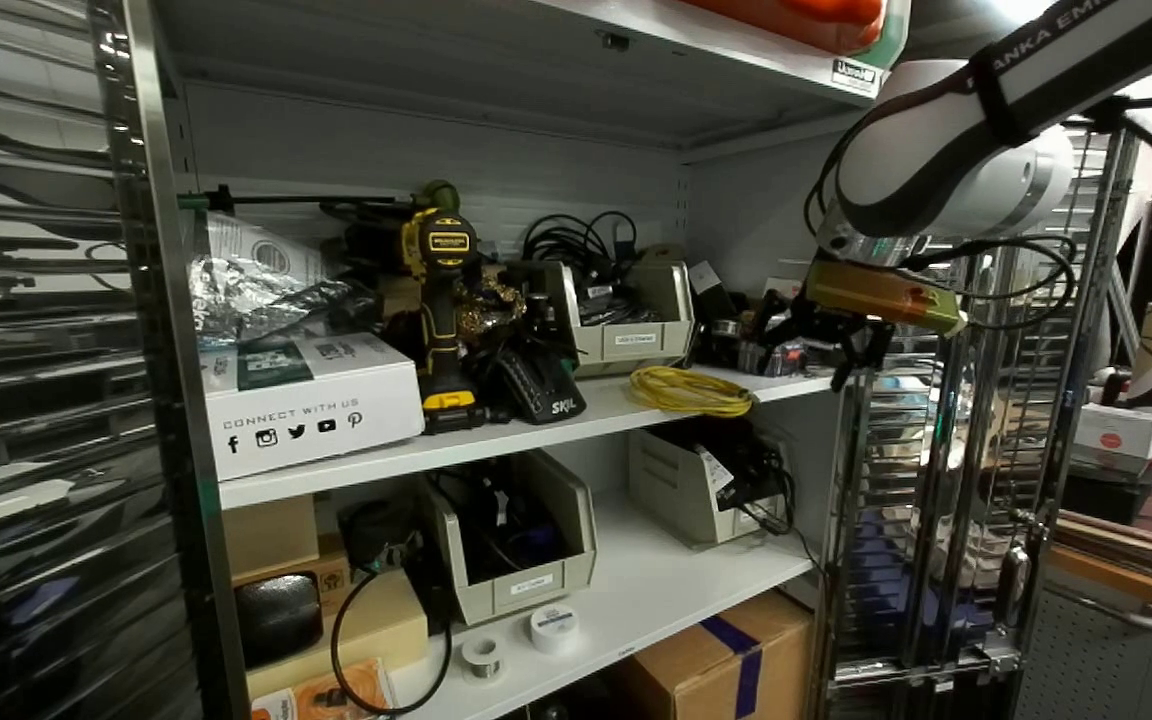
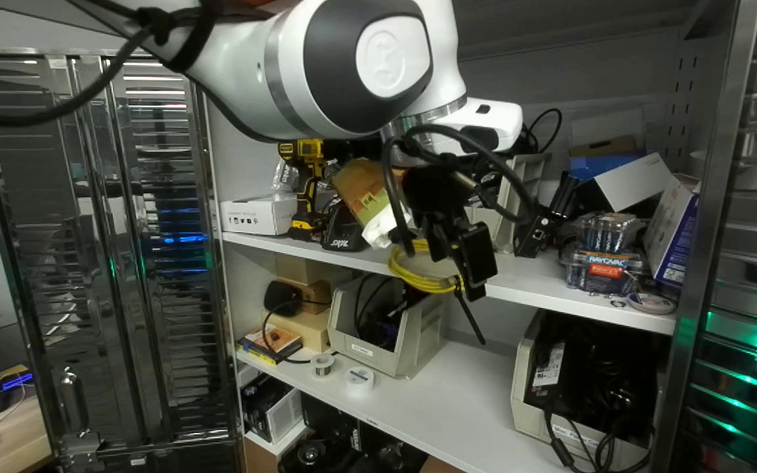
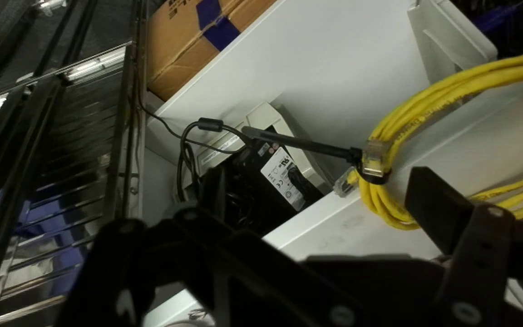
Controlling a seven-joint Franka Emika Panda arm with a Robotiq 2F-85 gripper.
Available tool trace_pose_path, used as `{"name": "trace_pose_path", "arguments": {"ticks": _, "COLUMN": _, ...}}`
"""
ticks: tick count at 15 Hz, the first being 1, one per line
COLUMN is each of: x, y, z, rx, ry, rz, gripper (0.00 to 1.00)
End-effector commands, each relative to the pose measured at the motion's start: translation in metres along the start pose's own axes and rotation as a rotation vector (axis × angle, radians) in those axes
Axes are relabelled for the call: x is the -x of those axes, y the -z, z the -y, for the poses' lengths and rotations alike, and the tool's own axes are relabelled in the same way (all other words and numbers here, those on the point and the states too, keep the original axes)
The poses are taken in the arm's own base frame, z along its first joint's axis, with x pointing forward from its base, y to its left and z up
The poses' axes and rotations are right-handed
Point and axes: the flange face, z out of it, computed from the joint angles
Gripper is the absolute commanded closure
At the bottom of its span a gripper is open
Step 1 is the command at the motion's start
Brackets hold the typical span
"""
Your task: Put the yellow cable in the gray box
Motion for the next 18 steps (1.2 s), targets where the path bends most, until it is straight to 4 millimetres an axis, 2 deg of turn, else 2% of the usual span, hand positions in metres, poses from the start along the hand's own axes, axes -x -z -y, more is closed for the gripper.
{"name": "trace_pose_path", "arguments": {"ticks": 1, "x": -0.014, "y": -0.011, "z": 0.019, "rx": -0.086, "ry": 0.003, "rz": -0.004, "gripper": 0.0}}
{"name": "trace_pose_path", "arguments": {"ticks": 11, "x": -0.012, "y": -0.034, "z": 0.051, "rx": -0.131, "ry": 0.039, "rz": -0.05, "gripper": 0.02}}
{"name": "trace_pose_path", "arguments": {"ticks": 15, "x": -0.011, "y": -0.04, "z": 0.052, "rx": -0.133, "ry": 0.042, "rz": -0.073, "gripper": 0.4}}
{"name": "trace_pose_path", "arguments": {"ticks": 18, "x": -0.011, "y": -0.043, "z": 0.052, "rx": -0.138, "ry": 0.041, "rz": -0.089, "gripper": 0.64}}
